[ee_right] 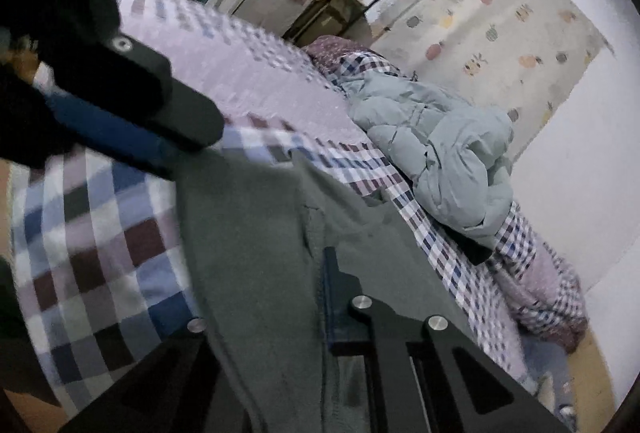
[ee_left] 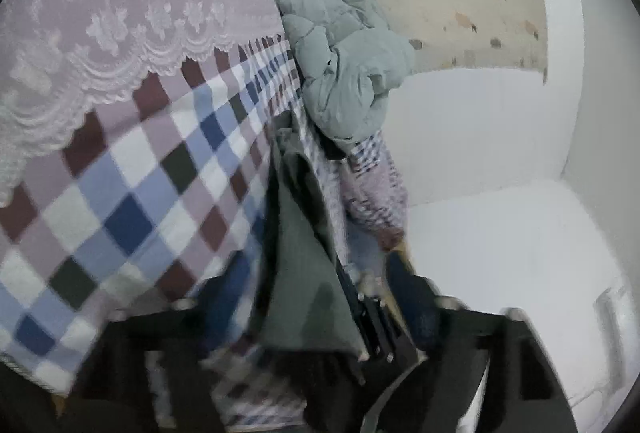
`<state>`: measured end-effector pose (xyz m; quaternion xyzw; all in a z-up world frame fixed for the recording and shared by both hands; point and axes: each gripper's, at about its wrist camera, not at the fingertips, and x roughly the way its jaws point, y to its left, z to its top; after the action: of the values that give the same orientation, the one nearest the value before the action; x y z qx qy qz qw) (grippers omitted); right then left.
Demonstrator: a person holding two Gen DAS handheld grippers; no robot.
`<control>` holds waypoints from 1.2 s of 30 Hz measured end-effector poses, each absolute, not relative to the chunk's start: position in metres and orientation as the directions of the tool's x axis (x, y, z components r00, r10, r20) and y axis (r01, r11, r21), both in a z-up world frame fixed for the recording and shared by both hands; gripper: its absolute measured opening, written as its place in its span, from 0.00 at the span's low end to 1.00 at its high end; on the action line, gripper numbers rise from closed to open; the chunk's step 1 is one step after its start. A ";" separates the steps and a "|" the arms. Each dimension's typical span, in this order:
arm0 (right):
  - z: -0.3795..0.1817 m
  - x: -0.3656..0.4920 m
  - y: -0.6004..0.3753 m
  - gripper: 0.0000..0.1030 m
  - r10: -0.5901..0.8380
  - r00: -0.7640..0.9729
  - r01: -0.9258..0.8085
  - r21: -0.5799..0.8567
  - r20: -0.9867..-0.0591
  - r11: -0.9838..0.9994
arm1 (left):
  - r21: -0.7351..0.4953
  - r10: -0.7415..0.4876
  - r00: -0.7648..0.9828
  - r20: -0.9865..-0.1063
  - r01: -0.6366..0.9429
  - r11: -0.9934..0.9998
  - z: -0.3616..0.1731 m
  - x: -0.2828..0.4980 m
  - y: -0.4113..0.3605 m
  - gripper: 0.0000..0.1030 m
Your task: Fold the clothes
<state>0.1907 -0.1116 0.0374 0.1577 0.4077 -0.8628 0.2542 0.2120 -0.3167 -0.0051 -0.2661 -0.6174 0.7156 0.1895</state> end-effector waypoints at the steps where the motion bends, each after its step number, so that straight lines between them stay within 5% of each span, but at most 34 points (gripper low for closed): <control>1: 0.044 0.189 -0.109 0.04 -0.315 -0.818 0.571 -0.610 -0.481 -0.549 | -0.989 0.615 -0.777 -0.130 0.057 -0.137 -0.006 0.205 -0.316 0.79; 6: 0.067 0.180 -0.098 0.03 -0.340 -0.799 0.593 -0.556 -0.496 -0.582 | -0.978 0.652 -0.731 -0.201 0.113 -0.174 -0.004 0.170 -0.309 0.81; 11: 0.079 0.176 -0.093 0.03 -0.357 -0.786 0.608 -0.525 -0.505 -0.596 | -0.984 0.688 -0.704 -0.175 0.110 -0.138 -0.001 0.127 -0.319 0.81; 23: 0.098 0.175 -0.077 0.03 -0.388 -0.781 0.614 -0.492 -0.489 -0.617 | -0.896 0.791 -0.426 -0.439 0.142 -0.420 0.001 0.008 -0.276 0.81; 29: 0.112 0.175 -0.068 0.03 -0.400 -0.784 0.612 -0.483 -0.475 -0.626 | -0.882 0.790 -0.405 -0.461 0.111 -0.458 0.001 -0.027 -0.265 0.80; 36: 0.129 0.187 -0.055 0.03 -0.428 -0.779 0.620 -0.459 -0.459 -0.636 | -0.843 0.759 -0.386 -0.525 0.115 -0.525 -0.003 -0.050 -0.267 0.46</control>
<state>0.1869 -0.0554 0.1290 0.1555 0.3090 -0.8910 0.2940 -0.0502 -0.2669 -0.0034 -0.5060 -0.4318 0.7117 0.2259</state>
